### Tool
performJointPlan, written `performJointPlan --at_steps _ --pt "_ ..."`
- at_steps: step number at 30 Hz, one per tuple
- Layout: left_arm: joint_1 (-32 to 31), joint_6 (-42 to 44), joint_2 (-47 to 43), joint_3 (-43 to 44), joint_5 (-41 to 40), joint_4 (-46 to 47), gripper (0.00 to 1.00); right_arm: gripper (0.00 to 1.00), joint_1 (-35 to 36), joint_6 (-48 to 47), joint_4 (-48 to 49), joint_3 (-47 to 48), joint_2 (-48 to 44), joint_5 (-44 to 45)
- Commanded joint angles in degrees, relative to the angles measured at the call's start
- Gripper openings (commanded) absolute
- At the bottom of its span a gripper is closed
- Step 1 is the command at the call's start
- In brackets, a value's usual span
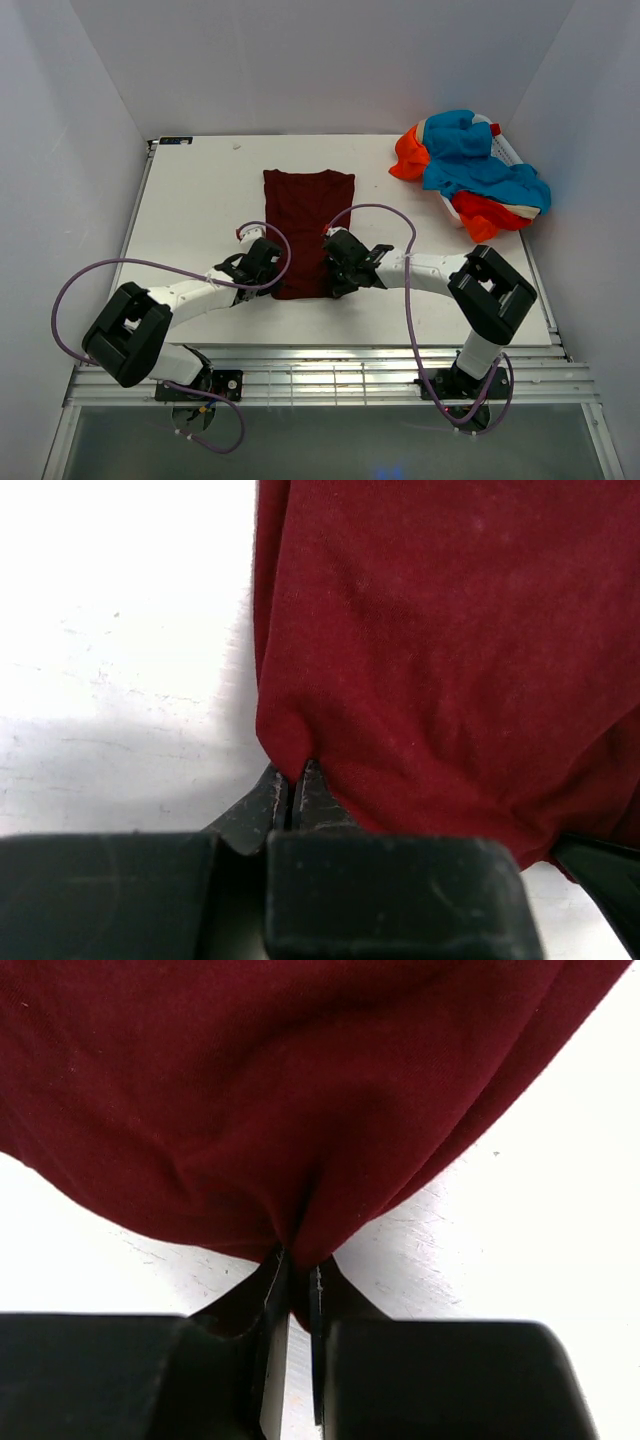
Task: Fold and stack the t-shirts
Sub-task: Fold the tshirt
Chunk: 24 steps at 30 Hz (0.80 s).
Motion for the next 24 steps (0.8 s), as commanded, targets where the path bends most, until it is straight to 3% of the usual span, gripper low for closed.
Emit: performJointPlan --at_steps 1,13,18,24 --pt "-0.1 -0.8 1.1 -3.2 2.9 -13.5 0.00 0.08 1.3 -0.2 -4.0 1.3 1.6 -0.1" --pt "-2.7 -4.2 -10.3 0.5 8.2 -28.8 0.00 0.08 10.6 5.5 -18.9 1.3 -9.5 4.1" --pt "-2.7 -5.1 -15.3 10.3 5.5 -35.7 0.00 0.08 11.4 5.4 -25.9 9.0 -11.9 7.5" --pt "-2.7 -4.7 -13.6 22.0 -1.1 -36.6 0.00 0.08 11.2 2.3 -28.9 19.9 -9.3 16.2"
